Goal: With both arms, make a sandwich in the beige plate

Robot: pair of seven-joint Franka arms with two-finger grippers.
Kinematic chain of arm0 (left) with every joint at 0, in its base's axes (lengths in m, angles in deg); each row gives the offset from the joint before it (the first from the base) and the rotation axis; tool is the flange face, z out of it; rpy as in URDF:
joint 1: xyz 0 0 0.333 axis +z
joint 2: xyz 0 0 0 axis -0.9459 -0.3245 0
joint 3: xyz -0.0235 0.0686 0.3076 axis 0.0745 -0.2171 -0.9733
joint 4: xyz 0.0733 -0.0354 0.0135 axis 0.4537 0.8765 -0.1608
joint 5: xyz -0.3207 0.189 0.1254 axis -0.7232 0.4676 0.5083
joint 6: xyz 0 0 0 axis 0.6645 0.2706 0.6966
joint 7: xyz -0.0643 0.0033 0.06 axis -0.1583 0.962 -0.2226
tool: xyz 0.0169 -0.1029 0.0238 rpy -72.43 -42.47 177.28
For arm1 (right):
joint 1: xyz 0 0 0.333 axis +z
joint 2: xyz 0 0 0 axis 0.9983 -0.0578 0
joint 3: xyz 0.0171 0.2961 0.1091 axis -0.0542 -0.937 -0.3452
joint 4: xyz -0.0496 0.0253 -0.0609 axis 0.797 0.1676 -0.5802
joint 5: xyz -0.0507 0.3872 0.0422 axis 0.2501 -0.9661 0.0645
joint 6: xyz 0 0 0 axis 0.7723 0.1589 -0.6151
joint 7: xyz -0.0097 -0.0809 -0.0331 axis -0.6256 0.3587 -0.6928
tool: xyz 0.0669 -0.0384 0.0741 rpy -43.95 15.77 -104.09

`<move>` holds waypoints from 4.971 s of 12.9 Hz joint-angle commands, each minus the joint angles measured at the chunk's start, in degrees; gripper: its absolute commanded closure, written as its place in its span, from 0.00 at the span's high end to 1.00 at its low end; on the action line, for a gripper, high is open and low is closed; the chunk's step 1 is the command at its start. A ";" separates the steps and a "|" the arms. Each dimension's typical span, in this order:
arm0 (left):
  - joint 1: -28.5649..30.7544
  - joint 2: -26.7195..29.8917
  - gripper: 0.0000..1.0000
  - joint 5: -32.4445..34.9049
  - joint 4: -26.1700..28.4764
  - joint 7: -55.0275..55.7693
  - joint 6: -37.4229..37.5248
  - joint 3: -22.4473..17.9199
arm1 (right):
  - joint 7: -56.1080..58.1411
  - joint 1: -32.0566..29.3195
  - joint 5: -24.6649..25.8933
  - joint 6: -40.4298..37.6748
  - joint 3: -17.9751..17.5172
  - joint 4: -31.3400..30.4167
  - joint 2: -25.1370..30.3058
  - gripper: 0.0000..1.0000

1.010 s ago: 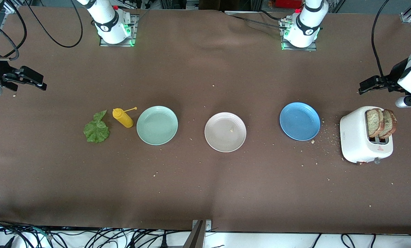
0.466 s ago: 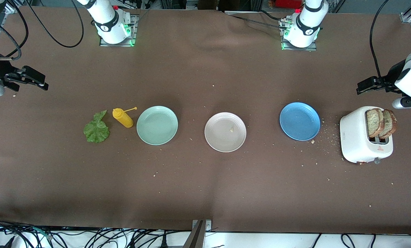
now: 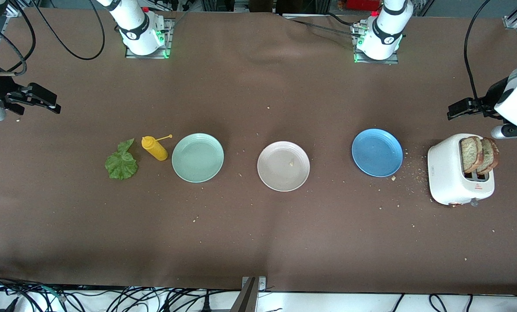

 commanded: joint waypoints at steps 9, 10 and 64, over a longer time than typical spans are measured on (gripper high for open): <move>0.70 -0.45 1.00 -1.23 -0.93 -1.10 0.96 0.37 | 0.23 -0.16 -0.09 -0.09 -0.05 0.09 0.48 1.00; 0.70 -0.45 1.00 -1.23 -0.93 -1.10 0.96 0.37 | 0.23 -0.16 -0.18 -0.09 -0.05 0.09 0.48 1.00; -0.25 -30.67 0.00 -28.54 -20.18 -18.41 11.42 2.57 | 118.43 -8.07 -48.16 -1.05 -1.45 -0.52 -41.43 1.00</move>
